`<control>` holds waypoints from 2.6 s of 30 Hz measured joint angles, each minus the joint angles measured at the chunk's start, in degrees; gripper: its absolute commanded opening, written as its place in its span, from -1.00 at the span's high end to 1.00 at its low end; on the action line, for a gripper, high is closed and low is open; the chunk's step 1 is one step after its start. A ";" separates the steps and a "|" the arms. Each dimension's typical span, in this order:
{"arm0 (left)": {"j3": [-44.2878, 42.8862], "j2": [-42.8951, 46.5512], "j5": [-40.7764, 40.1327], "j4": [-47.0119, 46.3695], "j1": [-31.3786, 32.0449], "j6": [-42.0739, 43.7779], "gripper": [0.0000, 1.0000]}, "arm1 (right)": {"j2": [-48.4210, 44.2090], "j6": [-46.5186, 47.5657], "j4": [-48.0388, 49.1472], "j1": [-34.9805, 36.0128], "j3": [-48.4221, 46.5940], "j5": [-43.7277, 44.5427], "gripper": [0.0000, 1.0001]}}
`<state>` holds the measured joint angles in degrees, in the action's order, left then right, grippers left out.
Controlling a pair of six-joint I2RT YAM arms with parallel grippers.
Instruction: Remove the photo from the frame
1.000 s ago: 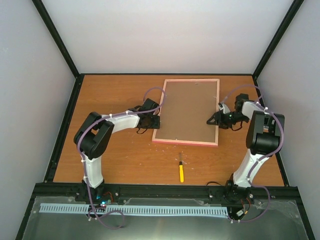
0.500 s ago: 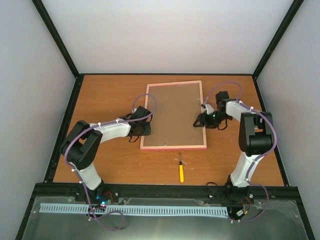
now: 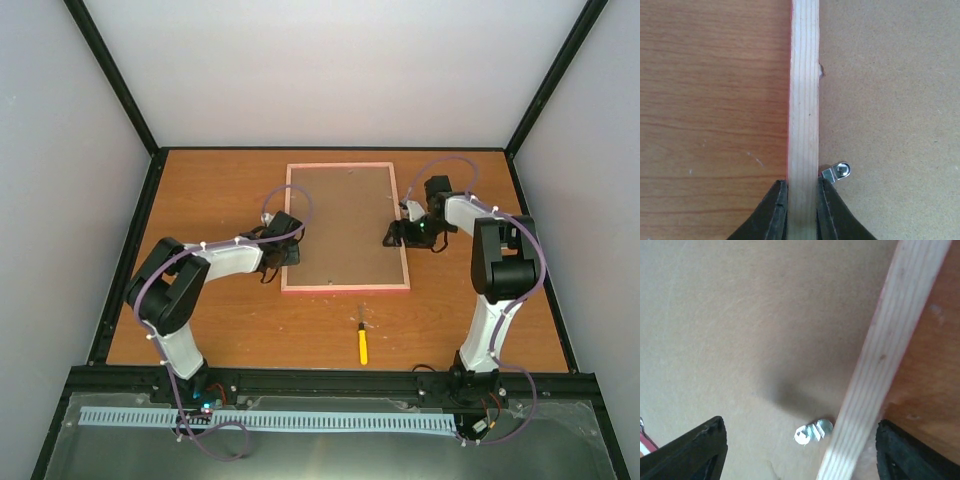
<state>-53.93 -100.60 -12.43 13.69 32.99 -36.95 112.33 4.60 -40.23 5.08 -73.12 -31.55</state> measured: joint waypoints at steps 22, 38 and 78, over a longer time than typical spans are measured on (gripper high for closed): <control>1.79 15.56 -1.38 8.83 1.29 1.95 -0.43 | -25.46 5.49 1.88 -1.05 9.35 8.57 -0.87; -5.51 15.89 2.62 19.47 27.15 -1.77 -0.38 | -33.83 8.72 3.63 -1.64 16.31 2.56 -0.84; -24.39 -14.78 3.10 24.83 37.73 -7.32 0.75 | -35.26 9.14 4.52 -4.20 17.38 -0.52 -0.81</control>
<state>-78.32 -115.37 -9.32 38.52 70.72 -44.27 77.08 13.74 -35.70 0.89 -55.75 -32.08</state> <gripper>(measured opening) 0.183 0.907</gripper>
